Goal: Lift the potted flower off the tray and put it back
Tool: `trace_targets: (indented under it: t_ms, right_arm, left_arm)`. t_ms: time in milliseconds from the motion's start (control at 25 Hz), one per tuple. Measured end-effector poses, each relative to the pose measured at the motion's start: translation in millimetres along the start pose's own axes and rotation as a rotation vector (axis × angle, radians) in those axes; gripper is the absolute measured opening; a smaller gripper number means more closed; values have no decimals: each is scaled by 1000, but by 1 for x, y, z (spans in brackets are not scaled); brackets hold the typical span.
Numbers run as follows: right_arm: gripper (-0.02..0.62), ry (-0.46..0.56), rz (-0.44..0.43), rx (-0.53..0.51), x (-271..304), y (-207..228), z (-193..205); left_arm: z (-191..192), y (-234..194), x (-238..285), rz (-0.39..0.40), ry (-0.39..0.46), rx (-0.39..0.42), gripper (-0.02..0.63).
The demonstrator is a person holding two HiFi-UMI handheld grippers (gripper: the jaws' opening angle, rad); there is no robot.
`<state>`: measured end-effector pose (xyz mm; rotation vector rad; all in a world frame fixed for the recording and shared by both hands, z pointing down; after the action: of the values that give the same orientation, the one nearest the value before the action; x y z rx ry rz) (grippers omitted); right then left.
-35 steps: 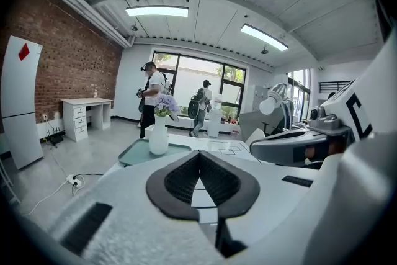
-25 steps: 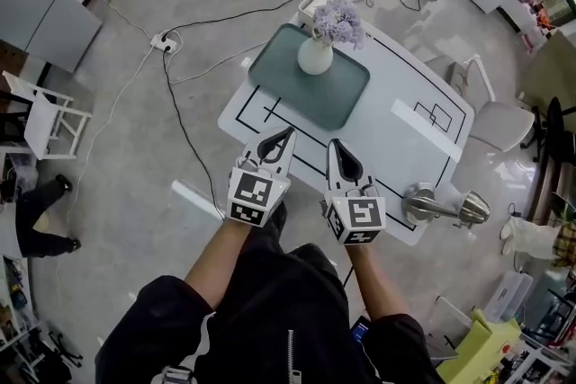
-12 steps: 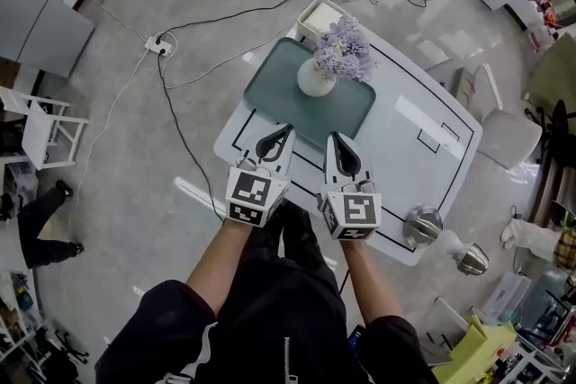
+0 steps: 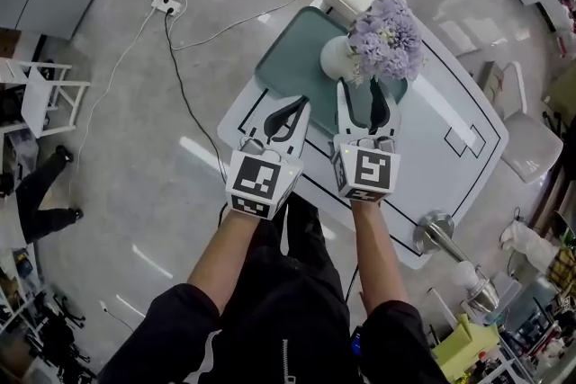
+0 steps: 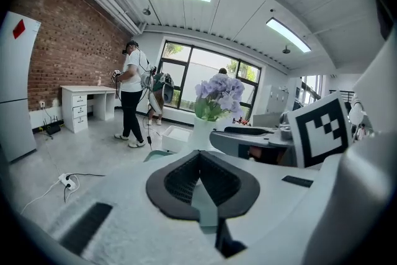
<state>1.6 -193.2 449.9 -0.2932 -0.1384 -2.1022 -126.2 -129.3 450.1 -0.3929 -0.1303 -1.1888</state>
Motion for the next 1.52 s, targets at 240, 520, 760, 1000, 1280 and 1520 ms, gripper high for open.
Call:
trace_targets:
  t_ms: [240,520,760,1000,1280,1520]
  right_arm:
    - [287,82,48,-16,46,7,5]
    - [287,107,85,-4,74,14,11]
    - [282,133,118,12,80,20,9]
    - [245,107,92,13,83,19,9]
    - [243,99,87,-3,72,23,3]
    - [243,119,83,-19,46,24,-13]
  left_arm:
    - [13,-13,-1,-18,-14,-18,6]
    - [20,-23,-7,-44,-27,-30,6]
    - [23,-22,-7,-42,-37,-29,6]
    - [23,-24,-9,-45,-41,-30,6]
    - [21,-21,-13,-45,-35,-27,6]
    - [13,-13,-13,-28,-15,-15,6]
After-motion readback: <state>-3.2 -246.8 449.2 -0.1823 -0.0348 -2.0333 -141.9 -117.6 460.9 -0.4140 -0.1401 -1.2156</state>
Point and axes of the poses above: the fingertips, and each gripper's own axes: x forward along the fingers, y to its right, z out of its underside, the point moved 7 cm from there along -x, backward along the fingers, and after that the axes turned 2 degrees about y, right-handed, at the moved point
